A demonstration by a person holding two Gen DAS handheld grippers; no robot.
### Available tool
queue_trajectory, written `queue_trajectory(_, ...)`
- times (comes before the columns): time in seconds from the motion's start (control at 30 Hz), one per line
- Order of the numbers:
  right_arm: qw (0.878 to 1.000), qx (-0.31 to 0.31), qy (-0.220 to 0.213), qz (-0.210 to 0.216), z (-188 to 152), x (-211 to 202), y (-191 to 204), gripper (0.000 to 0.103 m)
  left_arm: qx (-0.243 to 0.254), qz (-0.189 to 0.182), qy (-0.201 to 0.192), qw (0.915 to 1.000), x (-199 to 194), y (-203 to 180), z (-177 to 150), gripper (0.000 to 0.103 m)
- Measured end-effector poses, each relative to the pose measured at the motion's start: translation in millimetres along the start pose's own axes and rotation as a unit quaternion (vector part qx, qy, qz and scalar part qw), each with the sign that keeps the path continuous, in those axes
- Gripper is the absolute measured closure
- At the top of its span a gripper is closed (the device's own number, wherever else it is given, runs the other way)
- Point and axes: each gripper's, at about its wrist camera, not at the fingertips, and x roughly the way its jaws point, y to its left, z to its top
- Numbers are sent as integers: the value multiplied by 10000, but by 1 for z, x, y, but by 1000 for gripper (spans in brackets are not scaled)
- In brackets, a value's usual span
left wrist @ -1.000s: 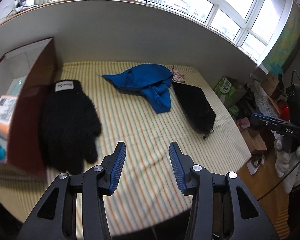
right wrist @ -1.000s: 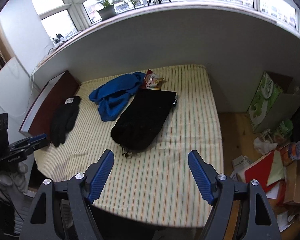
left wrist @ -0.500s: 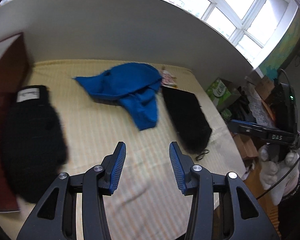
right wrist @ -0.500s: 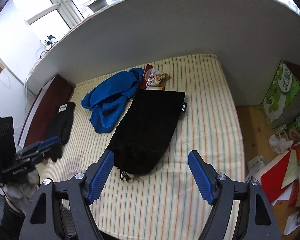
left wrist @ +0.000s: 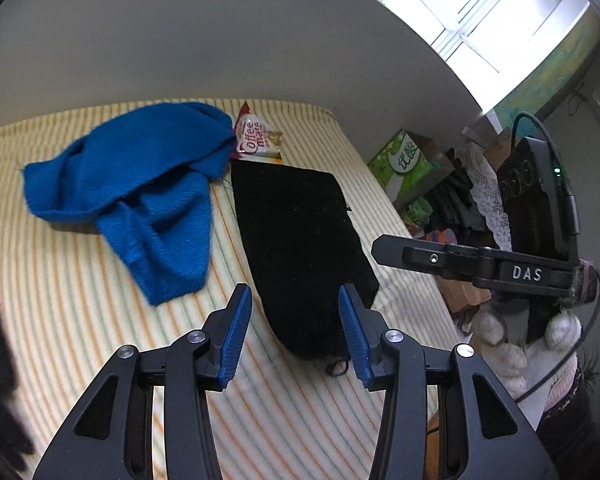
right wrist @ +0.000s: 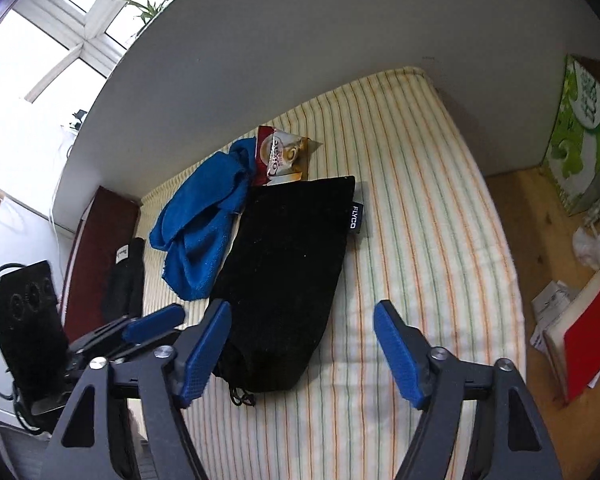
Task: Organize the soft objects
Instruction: 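Close both grippers on the black velvet pouch's open end and lift it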
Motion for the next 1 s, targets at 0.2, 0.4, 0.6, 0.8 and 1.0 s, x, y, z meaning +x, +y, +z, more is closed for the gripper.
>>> queue_trajectory(0.2,9999,-53,94,-58,5,11,-1,51,98,112,174,9997,15,-3,6,59)
queue_trajectory(0.4,9998,0,185,101,8,21,-4,54,152,131,268,9994,23,-3,7,62)
queue_trajectory(0.6,9996,-51,256,115,7,24,-3,64,242,191,266,9992,29,-6,6,72)
queue_trajectory(0.8,9996,5,242,118,3,19,-4,70,271,164,203,9993,24,-11,5,73)
queue_trajectory(1.0,9997,-221,77,-86,-3,1,11,70,492,168,42,9986,14,-25,2,73)
